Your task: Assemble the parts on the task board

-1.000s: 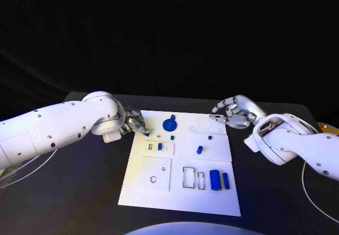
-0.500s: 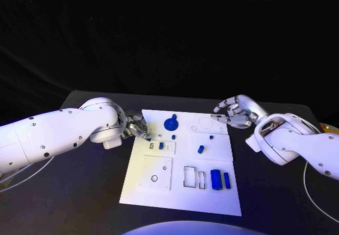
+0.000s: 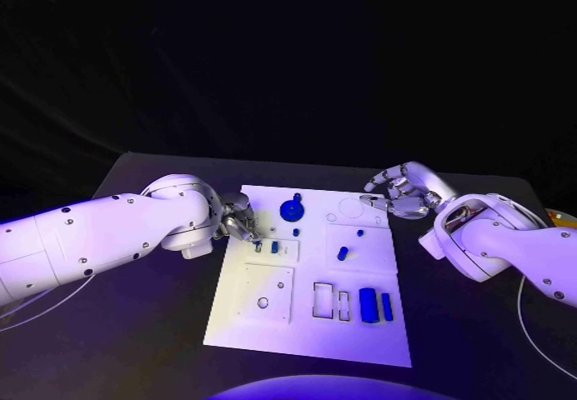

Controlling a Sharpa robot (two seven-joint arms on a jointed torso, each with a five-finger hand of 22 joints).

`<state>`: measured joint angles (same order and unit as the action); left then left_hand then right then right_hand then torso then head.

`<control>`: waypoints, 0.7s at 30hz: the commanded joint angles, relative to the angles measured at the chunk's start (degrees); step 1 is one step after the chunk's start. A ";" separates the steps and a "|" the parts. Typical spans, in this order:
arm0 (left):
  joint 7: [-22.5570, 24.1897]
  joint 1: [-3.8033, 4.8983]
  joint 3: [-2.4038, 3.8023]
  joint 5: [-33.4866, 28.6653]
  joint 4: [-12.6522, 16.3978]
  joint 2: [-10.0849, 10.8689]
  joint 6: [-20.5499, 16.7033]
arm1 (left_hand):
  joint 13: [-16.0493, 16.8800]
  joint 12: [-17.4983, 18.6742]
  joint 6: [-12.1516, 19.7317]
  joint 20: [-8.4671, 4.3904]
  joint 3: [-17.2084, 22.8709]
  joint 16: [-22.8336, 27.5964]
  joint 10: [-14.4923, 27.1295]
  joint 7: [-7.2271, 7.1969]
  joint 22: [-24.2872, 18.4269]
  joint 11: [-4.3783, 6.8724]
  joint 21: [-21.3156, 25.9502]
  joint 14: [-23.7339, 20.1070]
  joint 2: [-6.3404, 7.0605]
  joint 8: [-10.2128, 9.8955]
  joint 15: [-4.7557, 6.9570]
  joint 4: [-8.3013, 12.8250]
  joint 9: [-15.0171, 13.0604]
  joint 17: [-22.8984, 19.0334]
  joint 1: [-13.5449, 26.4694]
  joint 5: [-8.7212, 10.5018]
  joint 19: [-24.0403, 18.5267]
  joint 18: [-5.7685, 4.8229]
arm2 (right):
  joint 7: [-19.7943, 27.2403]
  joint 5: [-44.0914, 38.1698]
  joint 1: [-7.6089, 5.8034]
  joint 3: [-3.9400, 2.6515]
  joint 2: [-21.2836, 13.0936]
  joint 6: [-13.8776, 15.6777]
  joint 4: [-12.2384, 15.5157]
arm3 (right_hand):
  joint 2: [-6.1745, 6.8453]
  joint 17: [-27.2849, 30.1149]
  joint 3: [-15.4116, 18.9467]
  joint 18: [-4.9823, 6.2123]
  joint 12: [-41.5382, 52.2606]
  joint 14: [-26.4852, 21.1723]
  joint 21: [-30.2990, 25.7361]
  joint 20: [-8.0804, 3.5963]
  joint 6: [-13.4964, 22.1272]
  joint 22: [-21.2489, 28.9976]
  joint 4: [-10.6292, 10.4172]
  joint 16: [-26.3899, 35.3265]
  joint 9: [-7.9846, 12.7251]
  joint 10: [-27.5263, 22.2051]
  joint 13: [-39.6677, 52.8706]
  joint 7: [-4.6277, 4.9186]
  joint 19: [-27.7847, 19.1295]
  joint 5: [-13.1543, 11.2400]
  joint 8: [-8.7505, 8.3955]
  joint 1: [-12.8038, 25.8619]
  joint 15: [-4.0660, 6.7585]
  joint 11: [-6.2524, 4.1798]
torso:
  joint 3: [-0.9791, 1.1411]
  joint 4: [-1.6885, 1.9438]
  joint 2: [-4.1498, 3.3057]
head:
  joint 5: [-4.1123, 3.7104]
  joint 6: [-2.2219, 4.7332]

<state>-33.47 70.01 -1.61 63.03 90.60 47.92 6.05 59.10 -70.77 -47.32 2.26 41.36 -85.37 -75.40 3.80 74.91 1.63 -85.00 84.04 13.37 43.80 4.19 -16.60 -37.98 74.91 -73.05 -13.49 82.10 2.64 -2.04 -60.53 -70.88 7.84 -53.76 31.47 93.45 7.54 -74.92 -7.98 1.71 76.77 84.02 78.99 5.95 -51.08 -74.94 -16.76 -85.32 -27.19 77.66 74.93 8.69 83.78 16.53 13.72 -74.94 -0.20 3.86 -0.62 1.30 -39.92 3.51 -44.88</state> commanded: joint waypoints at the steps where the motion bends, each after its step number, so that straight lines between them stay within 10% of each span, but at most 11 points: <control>1: -0.42 -0.23 -0.03 1.71 0.01 -0.35 0.01 | 0.05 -0.29 -1.98 -0.09 3.94 0.04 -0.52 -1.55 4.87 0.07 -0.35 3.92 -0.04 2.88 0.46 3.59 -5.32 7.80 -0.13 -0.12 0.52 -0.14 | 0.01 -0.61 0.05 0.00 0.02 -0.76 0.07 | 0.00 -3.76 0.32 1.09 -0.27 3.22 -0.37 -0.16 0.31 -9.07 0.11 0.31 -0.09 -0.26 0.74 -0.16 -0.02 0.01 0.25 0.69 0.52 -0.02 | 0.06 -0.02 0.00 | 0.01 -0.18; 21: -1.31 -0.73 -0.28 2.56 -0.08 -0.85 2.14 | 0.19 -0.47 -2.57 -0.29 4.17 0.04 -0.83 -1.94 5.09 0.39 -0.45 3.93 0.55 3.87 0.72 3.58 -5.59 7.81 0.34 -0.07 0.68 -0.19 | 0.10 -0.61 0.07 0.00 -0.08 -0.58 0.13 | -0.03 -3.71 0.37 1.10 -0.25 3.21 -0.44 -0.17 0.34 -9.05 0.12 0.35 -0.11 -0.24 0.77 -0.17 -0.03 0.06 0.30 0.84 0.53 -0.02 | 0.08 -0.01 0.05 | -0.08 -0.52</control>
<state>-34.42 69.31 -1.88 65.02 90.44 47.21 6.82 59.34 -71.21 -47.55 2.05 41.52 -85.37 -76.00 3.98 74.91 1.83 -85.25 84.05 13.97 44.80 4.61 -16.75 -37.98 74.90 -72.44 -13.49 82.31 2.64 -2.05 -60.53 -70.85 7.83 -53.84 31.45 93.52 7.33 -74.91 -7.99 1.71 76.77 84.02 78.64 5.95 -51.08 -74.92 -16.76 -85.31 -27.24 77.66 74.92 8.69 83.79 16.53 13.72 -74.70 -0.20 3.86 -0.54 1.27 -39.86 3.46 -45.36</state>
